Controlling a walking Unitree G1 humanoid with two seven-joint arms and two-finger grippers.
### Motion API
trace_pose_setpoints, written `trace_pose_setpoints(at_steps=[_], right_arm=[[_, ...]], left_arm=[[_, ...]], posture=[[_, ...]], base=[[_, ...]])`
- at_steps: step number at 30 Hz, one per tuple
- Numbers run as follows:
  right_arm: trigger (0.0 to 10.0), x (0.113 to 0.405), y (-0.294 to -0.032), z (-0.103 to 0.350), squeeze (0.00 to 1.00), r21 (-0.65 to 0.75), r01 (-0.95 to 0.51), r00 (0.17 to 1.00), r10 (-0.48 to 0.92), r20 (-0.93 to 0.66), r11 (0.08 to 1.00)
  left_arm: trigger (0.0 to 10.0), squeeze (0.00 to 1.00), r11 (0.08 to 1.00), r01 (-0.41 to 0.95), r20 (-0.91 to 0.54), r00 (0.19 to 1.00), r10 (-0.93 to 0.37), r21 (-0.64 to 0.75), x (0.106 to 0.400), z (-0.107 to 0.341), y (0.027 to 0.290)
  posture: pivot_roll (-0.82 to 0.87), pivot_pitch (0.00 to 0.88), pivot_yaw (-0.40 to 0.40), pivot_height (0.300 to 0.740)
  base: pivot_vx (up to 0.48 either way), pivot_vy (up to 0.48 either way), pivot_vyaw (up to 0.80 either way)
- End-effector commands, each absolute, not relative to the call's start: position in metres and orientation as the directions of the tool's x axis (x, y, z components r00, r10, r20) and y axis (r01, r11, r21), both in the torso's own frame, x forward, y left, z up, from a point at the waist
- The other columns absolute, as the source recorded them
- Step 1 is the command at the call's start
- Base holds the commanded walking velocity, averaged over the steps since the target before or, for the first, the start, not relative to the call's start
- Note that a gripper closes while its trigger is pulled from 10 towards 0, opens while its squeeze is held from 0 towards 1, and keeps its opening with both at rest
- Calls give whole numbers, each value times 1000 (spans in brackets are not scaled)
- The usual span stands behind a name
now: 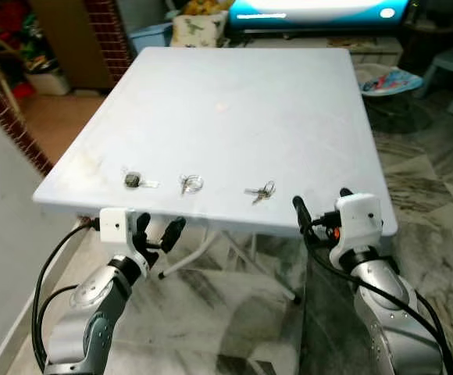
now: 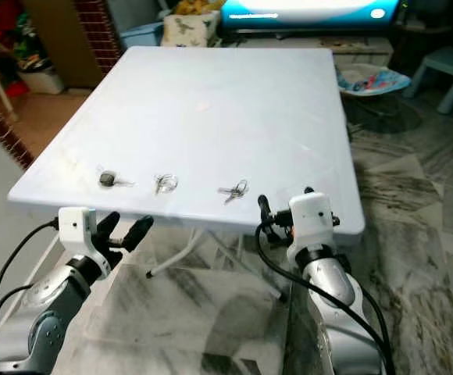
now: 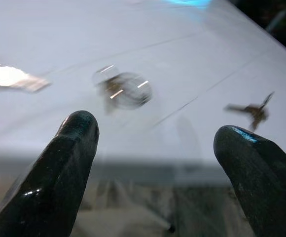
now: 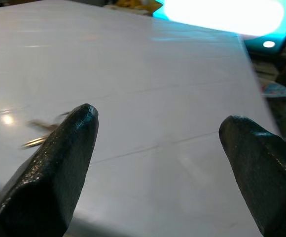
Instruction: Hang keys on a hook
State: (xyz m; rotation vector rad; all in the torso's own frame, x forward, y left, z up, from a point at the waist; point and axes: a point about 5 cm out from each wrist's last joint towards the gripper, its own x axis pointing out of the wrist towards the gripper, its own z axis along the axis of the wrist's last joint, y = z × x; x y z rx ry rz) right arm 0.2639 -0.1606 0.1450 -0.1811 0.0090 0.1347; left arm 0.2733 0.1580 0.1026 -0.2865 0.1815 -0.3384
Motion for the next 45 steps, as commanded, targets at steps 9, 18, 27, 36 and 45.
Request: trace_pose_setpoints(at_steps=[9,18,27,36,45], right_arm=[[10000,260,-153,142,0,-147,-185,983,181,-40,972],[10000,262,-154,145,0,-126,-154,988,153,-21,980],[10000,262,-156,143,0,-118,-133,991,130,-35,984],[10000,262,-156,142,0,-117,-127,992,124,-37,985],[10000,262,-158,142,0,-125,-107,994,104,-37,986]], left_arm=[[10000,0,904,287,-154,925,-347,-317,273,101,155],[10000,0,899,316,-168,911,-376,-302,274,102,152],[10000,0,900,318,-177,908,-380,-298,274,102,153],[10000,0,900,320,-180,907,-382,-295,273,102,153],[10000,0,901,325,-184,904,-385,-288,273,102,152]], posture=[[-107,108,89,740],[-104,113,91,740],[-102,117,94,740],[-101,118,95,740],[-99,120,96,740]], base=[[0,0,0],[0,30,0],[0,318,-51],[0,277,-597],[0,0,-92]])
